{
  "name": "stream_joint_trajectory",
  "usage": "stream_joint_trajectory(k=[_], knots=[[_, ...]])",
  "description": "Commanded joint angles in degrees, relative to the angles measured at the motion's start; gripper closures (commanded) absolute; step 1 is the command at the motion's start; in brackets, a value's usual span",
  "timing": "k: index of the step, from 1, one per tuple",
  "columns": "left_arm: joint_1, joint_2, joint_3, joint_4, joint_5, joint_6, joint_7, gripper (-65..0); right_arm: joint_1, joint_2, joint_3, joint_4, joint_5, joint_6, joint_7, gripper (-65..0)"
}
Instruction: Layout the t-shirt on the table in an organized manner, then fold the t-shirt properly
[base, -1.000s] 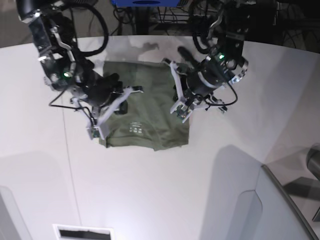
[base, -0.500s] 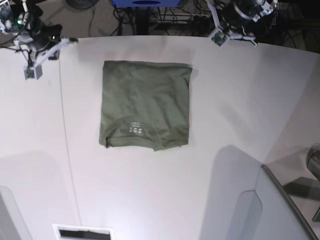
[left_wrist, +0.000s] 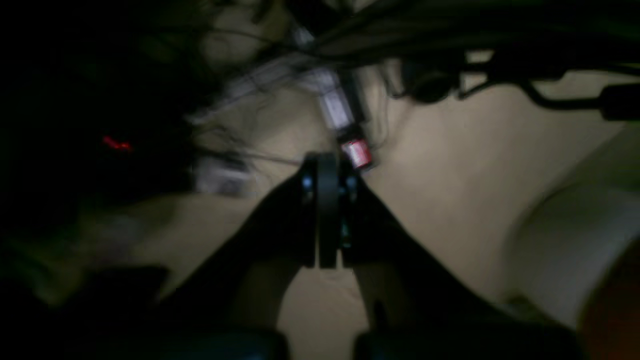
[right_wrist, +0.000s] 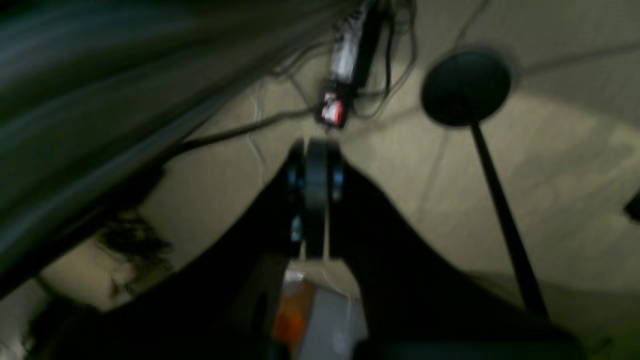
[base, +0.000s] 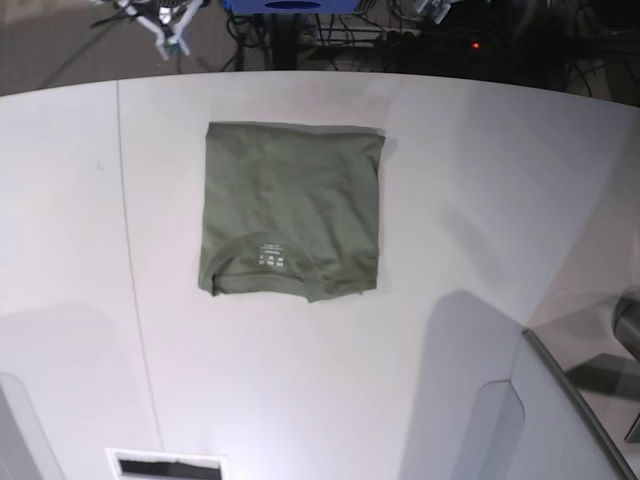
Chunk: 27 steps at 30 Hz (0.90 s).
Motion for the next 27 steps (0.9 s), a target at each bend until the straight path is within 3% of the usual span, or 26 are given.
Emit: stream_joint_trajectory(k=[1, 4, 6, 9, 11, 14, 16, 22, 27], knots=[[-0.72, -0.17, -0.18, -4.73, -0.5, -0.37, -3.77, 0.0, 1.21, -0.61, -1.16, -3.82, 0.14, 0.3, 0.47, 0.0], [-7.49, 0.62, 0.26, -23.63, -0.14, -0.37, -12.48, 0.0, 7.18, -4.22, -2.65, -21.67, 0.14, 0.3, 1.88, 0.0], [-13.38, 0.88, 0.35, -37.79, 0.12, -0.37, -18.81, 0.0, 11.4, -6.85, -2.65, -35.38, 0.14, 0.3, 6.89, 0.0], [-23.93, 0.88, 0.35, -60.21, 0.12, -0.37, -28.83, 0.0, 18.35, -10.9, -2.74, -58.59, 0.05, 0.39, 19.99, 0.0], [-30.79, 0.44, 0.35, -71.37, 0.12, -0.37, -32.87, 0.0, 22.39, -12.83, -2.74, -73.54, 0.05, 0.48, 32.47, 0.0], [-35.62, 0.18, 0.35, -74.01, 0.12, -0.28, -32.87, 0.0, 24.77, -13.36, -2.74, -84.7, 0.05, 0.48, 49.61, 0.0], [-36.85, -0.44, 0.35, -72.07, 0.12, -0.28, -31.47, 0.0, 24.77, -13.18, -2.56, -86.2, 0.22, 0.48, 56.21, 0.0], [-39.14, -0.44, 0.26, -69.79, 2.67, -0.28, -29.44, 0.0, 24.94, -14.59, -2.3, -85.14, 0.58, 0.48, 55.85, 0.0], [-40.28, -0.7, 0.35, -69.79, 3.11, -0.28, -29.53, 0.0, 23.01, -16.87, -0.63, -83.3, 0.66, -0.05, 60.51, 0.0]])
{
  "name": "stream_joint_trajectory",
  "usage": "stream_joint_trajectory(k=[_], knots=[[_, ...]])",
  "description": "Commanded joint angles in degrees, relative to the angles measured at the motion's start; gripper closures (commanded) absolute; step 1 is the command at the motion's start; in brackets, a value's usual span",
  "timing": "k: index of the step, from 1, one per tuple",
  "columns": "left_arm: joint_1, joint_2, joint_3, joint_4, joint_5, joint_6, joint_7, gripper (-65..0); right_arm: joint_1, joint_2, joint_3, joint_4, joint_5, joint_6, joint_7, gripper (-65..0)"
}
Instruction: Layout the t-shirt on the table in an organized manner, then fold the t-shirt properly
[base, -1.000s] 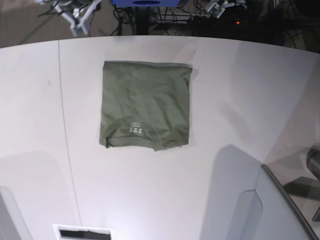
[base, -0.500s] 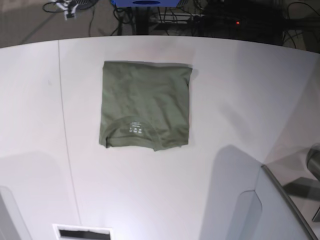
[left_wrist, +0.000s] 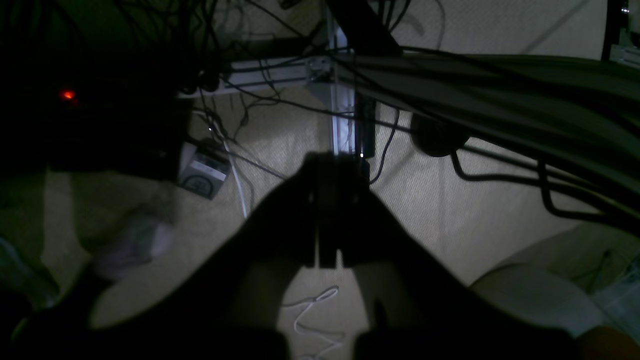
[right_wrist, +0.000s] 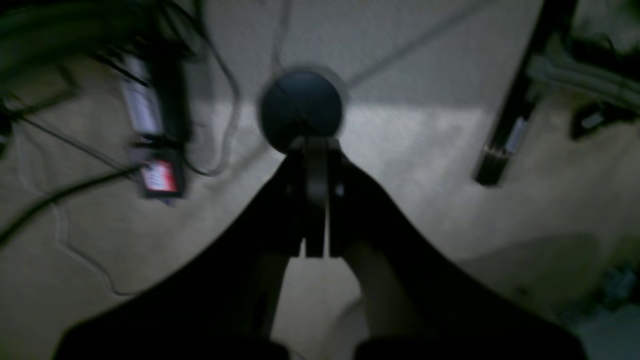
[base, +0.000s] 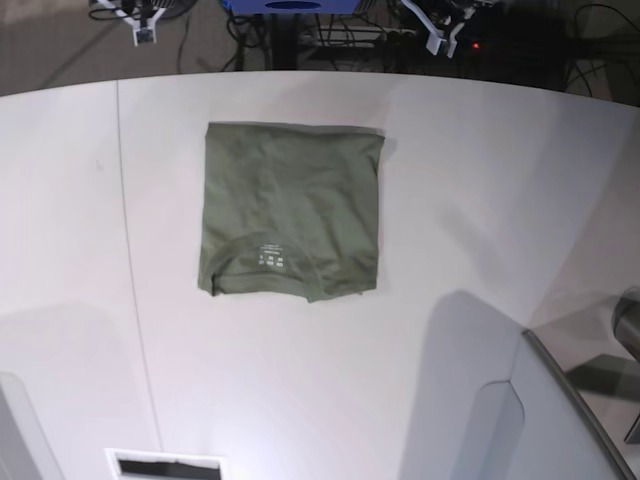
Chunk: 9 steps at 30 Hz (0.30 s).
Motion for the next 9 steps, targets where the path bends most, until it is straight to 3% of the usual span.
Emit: stream_joint_trajectory(k=[1, 9], knots=[[-0.2, -0.48, 0.04, 0.09, -0.08, -0.5, -0.72, 0.0, -0.86, 0.15, 1.72, -0.15, 0.25, -0.49, 0.45, 0.0], [-0.73, -0.31, -0.05, 0.18, -0.08, -0.5, -1.87, 0.0, -0.86, 0.33, 15.96, -0.15, -0.1, -0.4, 0.45, 0.0]])
